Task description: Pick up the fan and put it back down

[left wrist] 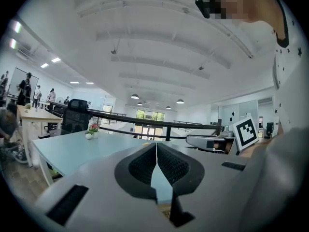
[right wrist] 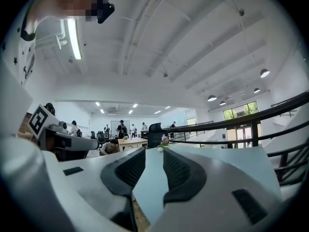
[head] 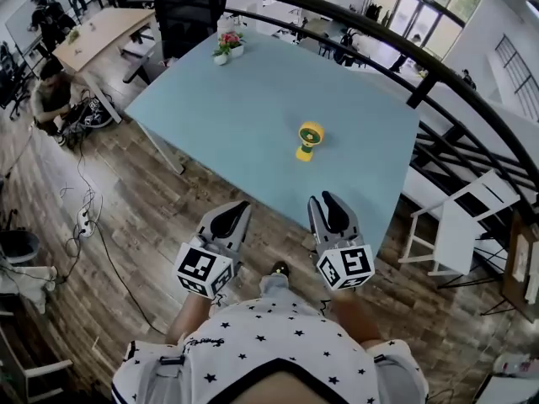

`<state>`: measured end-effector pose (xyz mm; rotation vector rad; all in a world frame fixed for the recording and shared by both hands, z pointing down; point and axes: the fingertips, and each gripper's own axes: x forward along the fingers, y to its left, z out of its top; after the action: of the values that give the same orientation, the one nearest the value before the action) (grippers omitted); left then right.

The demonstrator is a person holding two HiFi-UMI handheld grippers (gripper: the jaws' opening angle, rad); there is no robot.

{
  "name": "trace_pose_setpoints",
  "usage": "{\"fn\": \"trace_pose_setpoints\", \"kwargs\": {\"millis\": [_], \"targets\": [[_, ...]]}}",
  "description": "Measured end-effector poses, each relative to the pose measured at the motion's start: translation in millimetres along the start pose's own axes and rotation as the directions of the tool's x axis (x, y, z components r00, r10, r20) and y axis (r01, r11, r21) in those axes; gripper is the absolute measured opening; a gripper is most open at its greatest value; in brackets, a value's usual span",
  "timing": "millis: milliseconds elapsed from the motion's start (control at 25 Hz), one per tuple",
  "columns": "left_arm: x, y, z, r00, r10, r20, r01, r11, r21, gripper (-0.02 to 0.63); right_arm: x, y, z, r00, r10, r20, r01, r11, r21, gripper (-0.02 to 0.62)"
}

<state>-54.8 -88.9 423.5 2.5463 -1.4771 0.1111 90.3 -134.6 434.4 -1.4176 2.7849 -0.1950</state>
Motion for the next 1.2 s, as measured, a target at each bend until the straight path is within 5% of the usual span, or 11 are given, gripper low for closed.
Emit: {"fn": "trace_pose_setpoints", "kwargs": {"millis": [600, 1200], "targets": [[87, 14, 3, 0.999, -0.021, -0.033, 0.022, 1.0, 0.007, 0.031, 41, -77, -32, 0.994, -0.075, -0.084, 0.075, 0.997, -0.004, 0.109], [153, 78, 14, 0.975, -0.191, -0.11, 0.195, 0.98, 0.03, 0.031, 99, -101, -84, 0.935, -0.299, -0.193, 0.311, 0.95, 0.033, 0.128]]}}
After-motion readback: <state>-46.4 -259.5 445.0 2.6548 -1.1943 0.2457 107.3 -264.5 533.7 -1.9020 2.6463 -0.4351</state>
